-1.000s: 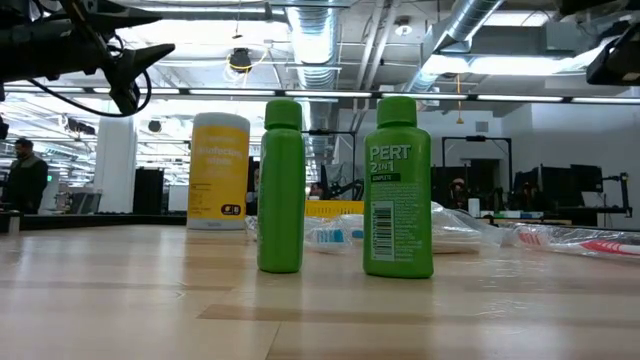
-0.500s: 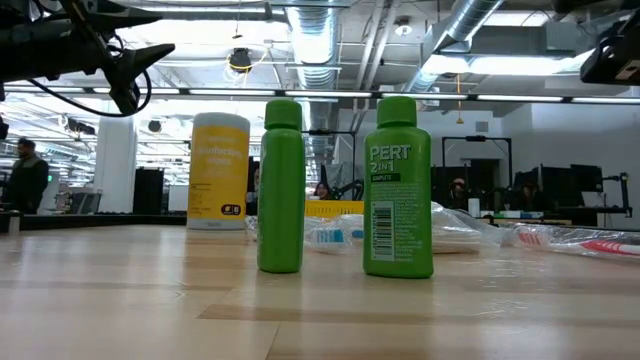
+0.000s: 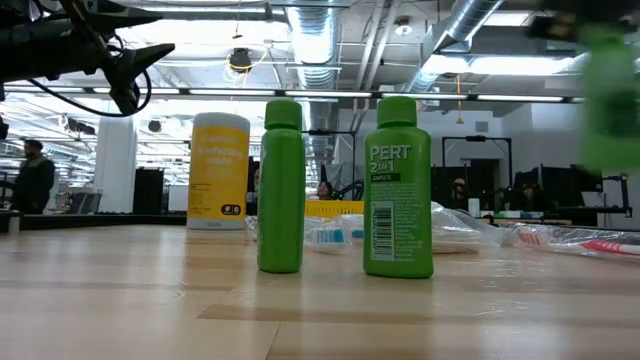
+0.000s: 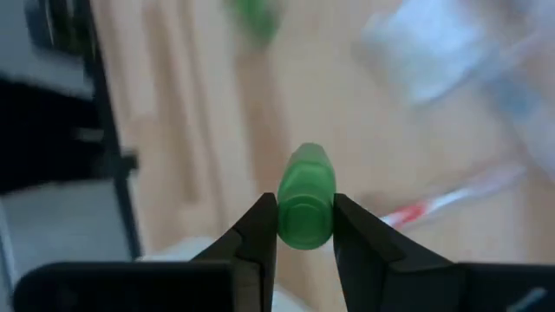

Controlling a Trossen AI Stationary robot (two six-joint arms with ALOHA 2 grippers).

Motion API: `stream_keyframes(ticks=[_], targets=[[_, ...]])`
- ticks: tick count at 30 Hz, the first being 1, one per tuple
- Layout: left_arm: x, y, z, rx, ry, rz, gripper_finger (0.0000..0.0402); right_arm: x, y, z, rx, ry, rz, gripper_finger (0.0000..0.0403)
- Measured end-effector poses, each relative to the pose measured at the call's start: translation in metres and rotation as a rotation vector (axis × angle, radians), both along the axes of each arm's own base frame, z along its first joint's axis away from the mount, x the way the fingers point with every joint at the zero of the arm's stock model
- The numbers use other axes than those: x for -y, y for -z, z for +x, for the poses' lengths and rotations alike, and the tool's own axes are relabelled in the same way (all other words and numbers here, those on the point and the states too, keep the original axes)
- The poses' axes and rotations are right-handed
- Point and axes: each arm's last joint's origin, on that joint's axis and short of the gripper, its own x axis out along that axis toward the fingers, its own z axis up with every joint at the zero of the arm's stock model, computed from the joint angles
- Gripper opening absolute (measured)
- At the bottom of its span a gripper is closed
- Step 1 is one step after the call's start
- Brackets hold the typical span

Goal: Pick & Place Travel size toiletries
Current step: Put the right green shampoo into the yellow bin

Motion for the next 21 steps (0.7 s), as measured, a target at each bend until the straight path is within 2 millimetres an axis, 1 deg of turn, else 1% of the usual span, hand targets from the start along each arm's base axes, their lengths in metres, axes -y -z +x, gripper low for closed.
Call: stream_keyframes(ticks=[2, 5, 10, 13, 16, 19, 21], targets=[[0.0, 0.0, 0.0, 0.0, 0.0, 0.0, 0.0172, 0.023, -0.02, 0.008, 0.051, 0.026, -0.042, 0.0077], [0.0, 0.0, 0.0, 0.0, 0.0, 0.0, 0.0172, 0.063, -0.044, 0.021, 0.088, 0.05, -0.13, 0.0077], [0.0, 0.0, 0.0, 0.005, 0.0, 0.0, 0.0172, 0.138, -0.063, 0.053, 0.117, 0.093, -0.24, 0.0077], [0.0, 0.0, 0.0, 0.005, 0.0, 0.0, 0.0172, 0.186, -0.069, 0.072, 0.125, 0.141, -0.296, 0.0077], [0.0, 0.0, 0.0, 0.005, 0.0, 0.0, 0.0172, 0.234, -0.07, 0.09, 0.114, 0.239, -0.317, 0.0077], [0.0, 0.0, 0.0, 0.005, 0.0, 0.0, 0.0172, 0.279, -0.064, 0.106, 0.107, 0.316, -0.314, 0.0077], [0.0, 0.0, 0.0, 0.005, -0.001, 0.0, 0.0172, 0.303, -0.058, 0.119, 0.101, 0.35, -0.315, 0.0077]])
